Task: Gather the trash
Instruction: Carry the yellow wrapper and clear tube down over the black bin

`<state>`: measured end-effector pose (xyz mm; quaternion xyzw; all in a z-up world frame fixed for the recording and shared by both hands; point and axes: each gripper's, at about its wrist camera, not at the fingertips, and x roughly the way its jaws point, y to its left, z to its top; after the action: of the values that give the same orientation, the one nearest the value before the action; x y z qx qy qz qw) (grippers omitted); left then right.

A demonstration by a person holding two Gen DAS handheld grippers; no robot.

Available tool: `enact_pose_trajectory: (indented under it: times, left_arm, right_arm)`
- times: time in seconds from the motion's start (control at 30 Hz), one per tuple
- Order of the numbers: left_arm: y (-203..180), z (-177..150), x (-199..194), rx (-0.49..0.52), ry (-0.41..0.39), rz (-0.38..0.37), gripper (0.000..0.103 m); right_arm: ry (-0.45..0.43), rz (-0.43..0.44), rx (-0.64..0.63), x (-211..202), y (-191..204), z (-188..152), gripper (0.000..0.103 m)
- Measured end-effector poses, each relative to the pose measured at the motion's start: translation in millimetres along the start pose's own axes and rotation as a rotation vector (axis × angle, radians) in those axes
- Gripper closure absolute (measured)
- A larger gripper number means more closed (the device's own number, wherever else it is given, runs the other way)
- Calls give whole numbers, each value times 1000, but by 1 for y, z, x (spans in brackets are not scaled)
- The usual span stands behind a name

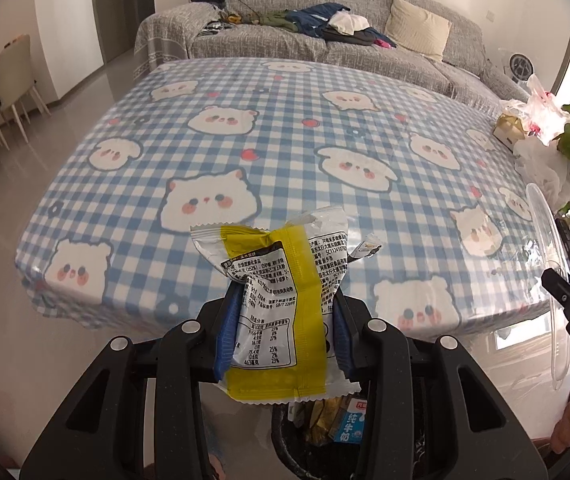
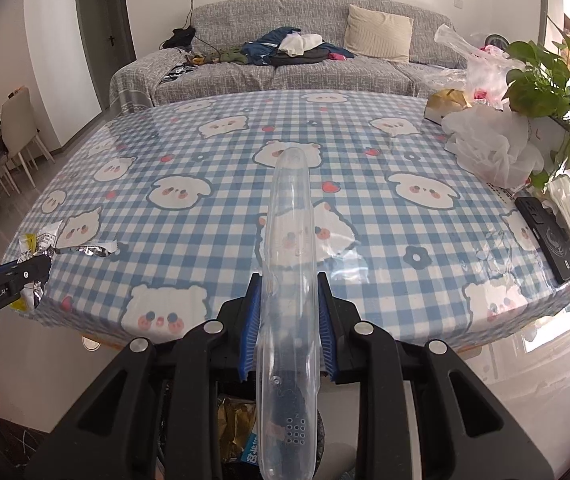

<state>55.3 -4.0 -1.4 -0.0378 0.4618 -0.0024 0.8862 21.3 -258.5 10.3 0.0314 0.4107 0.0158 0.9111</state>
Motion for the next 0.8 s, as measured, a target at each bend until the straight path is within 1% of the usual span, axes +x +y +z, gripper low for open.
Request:
enact_pose_trajectory:
  times: [0.23, 0.4, 0.53, 0.7, 0.8]
  left_arm:
    - [-4, -24, -9, 9, -16, -4, 65]
    - [-9, -42, -13, 11, -5, -25, 65]
    - [-9, -54, -15, 13, 2, -26, 65]
    - [-6, -72, -17, 7, 17, -35, 65]
    - [-1, -83, -15, -2, 36, -38, 65]
  right_arm:
    - [13, 12, 17, -10, 0, -22, 78]
    - [14, 24, 12, -15, 5, -32, 78]
    - [21, 29, 17, -19, 7, -44, 78]
    - [22, 32, 14, -25, 10, -56, 78]
    - [36, 26, 13, -26, 11, -69, 78]
